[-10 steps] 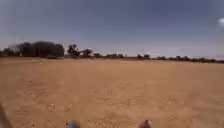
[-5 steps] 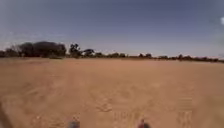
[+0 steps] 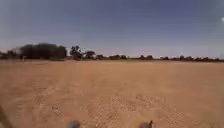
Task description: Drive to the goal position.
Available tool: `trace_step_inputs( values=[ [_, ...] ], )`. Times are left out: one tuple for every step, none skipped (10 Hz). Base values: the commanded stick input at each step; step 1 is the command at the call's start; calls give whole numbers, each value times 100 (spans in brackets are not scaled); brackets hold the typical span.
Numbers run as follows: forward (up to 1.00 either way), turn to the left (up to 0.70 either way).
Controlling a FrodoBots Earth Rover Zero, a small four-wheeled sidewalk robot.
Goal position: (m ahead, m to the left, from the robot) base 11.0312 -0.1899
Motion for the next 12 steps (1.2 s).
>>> trace_step_inputs(
  values=[
    [70, 0],
    [70, 0],
    [70, 0],
    [70, 0],
    [70, 0],
    [70, 0],
    [70, 0],
    [70, 0],
    [70, 0],
    [70, 0],
    [70, 0],
    [70, 0]
  ],
)
